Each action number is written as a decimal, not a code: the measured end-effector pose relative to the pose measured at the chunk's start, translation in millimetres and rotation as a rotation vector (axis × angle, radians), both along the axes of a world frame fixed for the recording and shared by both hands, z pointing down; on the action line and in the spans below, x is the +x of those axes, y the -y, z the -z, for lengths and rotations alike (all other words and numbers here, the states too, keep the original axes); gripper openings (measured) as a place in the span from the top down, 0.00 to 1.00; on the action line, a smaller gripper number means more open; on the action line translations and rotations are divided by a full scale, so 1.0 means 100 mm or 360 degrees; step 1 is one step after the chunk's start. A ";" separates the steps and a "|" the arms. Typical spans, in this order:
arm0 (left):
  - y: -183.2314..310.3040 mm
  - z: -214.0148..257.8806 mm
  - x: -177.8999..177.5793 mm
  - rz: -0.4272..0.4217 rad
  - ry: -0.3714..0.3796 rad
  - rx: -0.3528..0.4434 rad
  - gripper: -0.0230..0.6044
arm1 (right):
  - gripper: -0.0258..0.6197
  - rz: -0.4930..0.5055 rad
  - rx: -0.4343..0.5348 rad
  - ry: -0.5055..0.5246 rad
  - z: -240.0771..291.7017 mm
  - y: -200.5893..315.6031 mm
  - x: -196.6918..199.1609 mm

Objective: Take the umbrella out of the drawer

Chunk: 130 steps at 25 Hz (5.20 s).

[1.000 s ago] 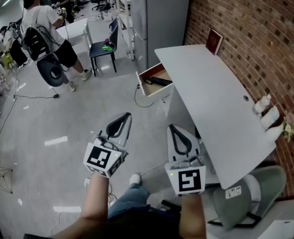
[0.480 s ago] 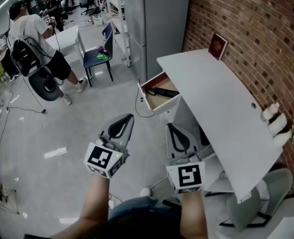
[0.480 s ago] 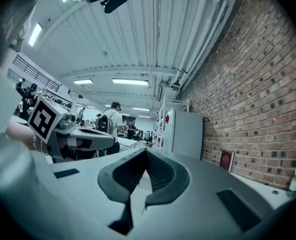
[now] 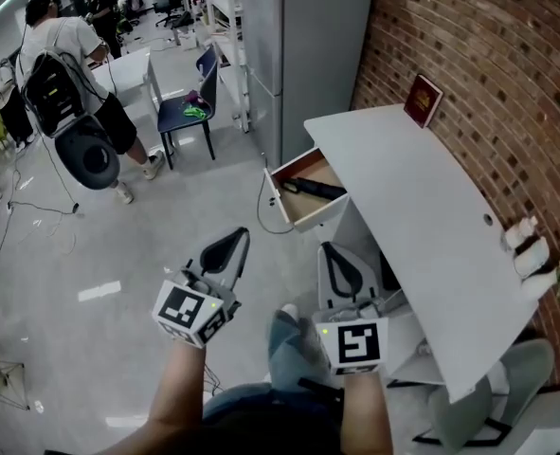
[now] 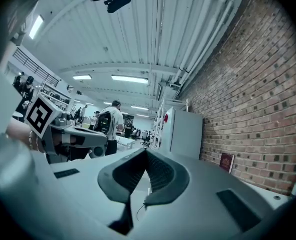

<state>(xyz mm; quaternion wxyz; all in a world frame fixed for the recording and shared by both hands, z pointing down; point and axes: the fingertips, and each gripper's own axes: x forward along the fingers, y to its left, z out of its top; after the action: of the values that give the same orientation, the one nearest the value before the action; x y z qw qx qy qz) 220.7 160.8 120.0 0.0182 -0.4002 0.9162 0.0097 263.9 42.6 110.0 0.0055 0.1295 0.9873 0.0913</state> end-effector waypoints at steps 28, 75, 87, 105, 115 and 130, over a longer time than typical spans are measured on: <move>0.59 -0.57 -3.25 -0.0334 -0.0103 -0.0223 0.97 | 0.97 -0.0352 -0.0074 -0.0160 -0.72 0.52 -3.20; 2.04 -2.40 -4.62 -0.2018 -0.0395 -0.0772 0.73 | 0.97 -0.2137 -0.0712 -0.0475 -2.20 0.80 -3.14; 2.24 -3.10 -4.42 -0.2139 -0.0284 -0.1003 0.73 | 0.97 -0.2262 -0.0919 -0.0449 -2.98 0.94 -3.09; 2.66 -4.58 -4.38 -0.2095 -0.0210 -0.1350 0.66 | 0.97 -0.2384 -0.1217 -0.0383 -4.40 1.15 -2.94; 2.81 -5.37 -4.46 -0.1974 0.0061 -0.1557 0.57 | 0.97 -0.2427 -0.1349 -0.0337 -4.86 1.12 -2.98; 3.12 -6.05 -4.49 -0.1764 0.0258 -0.1826 0.54 | 0.97 -0.2457 -0.1501 -0.0308 -5.29 0.96 -2.79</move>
<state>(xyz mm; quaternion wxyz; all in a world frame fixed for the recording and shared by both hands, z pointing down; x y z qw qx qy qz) -228.5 -151.6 724.8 -0.1313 -0.7435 0.4421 -0.4843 -15.4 -53.7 639.0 -0.0877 -0.5763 0.7308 -0.3552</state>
